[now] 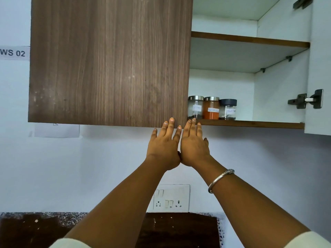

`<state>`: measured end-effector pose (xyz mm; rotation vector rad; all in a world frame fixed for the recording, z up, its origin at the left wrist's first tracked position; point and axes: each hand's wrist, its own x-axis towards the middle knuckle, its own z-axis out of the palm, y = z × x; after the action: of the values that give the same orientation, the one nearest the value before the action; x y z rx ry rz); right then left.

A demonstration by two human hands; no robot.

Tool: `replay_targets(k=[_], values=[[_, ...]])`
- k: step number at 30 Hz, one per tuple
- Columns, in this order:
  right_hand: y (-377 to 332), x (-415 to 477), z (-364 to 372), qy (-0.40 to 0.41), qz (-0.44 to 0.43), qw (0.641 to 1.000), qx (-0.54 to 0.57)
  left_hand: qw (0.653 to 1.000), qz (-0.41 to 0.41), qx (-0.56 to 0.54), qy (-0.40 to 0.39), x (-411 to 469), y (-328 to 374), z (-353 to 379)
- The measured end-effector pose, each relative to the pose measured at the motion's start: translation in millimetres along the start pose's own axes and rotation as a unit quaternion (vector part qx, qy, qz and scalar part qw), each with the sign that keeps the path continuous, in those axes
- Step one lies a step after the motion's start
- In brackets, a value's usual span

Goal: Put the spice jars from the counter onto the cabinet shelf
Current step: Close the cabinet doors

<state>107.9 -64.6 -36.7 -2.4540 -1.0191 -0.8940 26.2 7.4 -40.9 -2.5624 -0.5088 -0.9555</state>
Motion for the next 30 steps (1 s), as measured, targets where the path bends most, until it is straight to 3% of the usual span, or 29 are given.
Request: replay_targets(k=[8,14,20,30], values=[[11.7,-14.8,-18.7,-0.062,-0.009,0.997,-0.054,0.999,0.015,-0.014,-0.032,-1.6,-1.0,-11.1],[19.4,-50.8,-31.0,-0.063,0.001,0.995,-0.079,0.996,0.054,-0.069,-0.035,-27.9,15.9,-8.0],[50.9,-91.9,-61.3,-0.057,0.051,0.991,-0.111,0.979,0.118,-0.166,-0.014,-41.0,69.3,-17.2],[151.2,-156.6,-129.9,-0.025,0.124,0.973,-0.193,0.954,0.194,-0.227,0.008,-49.0,176.0,-61.0]])
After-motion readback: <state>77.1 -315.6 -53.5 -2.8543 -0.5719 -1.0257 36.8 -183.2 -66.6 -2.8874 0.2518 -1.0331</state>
